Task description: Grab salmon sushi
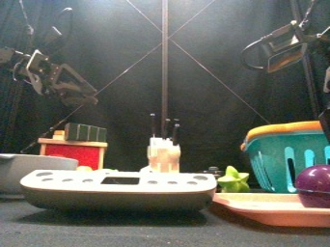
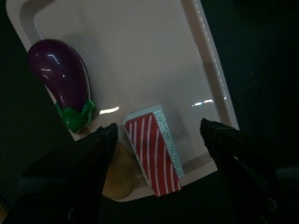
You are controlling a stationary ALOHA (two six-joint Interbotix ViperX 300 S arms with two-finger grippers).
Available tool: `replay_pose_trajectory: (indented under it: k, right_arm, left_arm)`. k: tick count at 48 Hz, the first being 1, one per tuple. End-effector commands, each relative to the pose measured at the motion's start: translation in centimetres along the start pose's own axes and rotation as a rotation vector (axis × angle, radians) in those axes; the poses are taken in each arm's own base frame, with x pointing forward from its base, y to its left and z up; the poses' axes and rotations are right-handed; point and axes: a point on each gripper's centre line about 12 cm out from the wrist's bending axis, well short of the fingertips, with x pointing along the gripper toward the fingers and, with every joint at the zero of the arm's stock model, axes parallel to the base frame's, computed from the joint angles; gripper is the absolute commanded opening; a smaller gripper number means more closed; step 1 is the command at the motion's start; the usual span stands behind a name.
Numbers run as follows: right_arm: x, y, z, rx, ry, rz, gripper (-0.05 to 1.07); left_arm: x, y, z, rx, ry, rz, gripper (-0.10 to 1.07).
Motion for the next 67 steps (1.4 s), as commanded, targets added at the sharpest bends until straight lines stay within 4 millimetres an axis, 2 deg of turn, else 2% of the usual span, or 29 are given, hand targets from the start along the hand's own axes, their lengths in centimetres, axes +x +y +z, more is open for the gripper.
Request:
replay_pose_trajectory:
  k: [1,48,55,67]
  right_arm:
    - [-0.2,0.3,0.5,0.007,-0.016,0.026,1.04]
    - [1.6,0.2,0.4,-0.006,-0.002,0.013,1.03]
    - [1.7,0.2,0.3,-0.005,0.0,0.01,0.98]
    - [1.8,0.0,0.3,-0.005,0.003,0.004,0.83]
  left_arm:
    - [0.2,0.0,0.6,0.001,-0.02,0.0,0.9]
    - [0.1,0.1,0.4,0.002,-0.012,0.003,0.9]
    - [0.1,0.1,0.4,0.002,-0.012,0.003,0.9]
    - [0.1,0.1,0.3,0.002,-0.009,0.003,0.9]
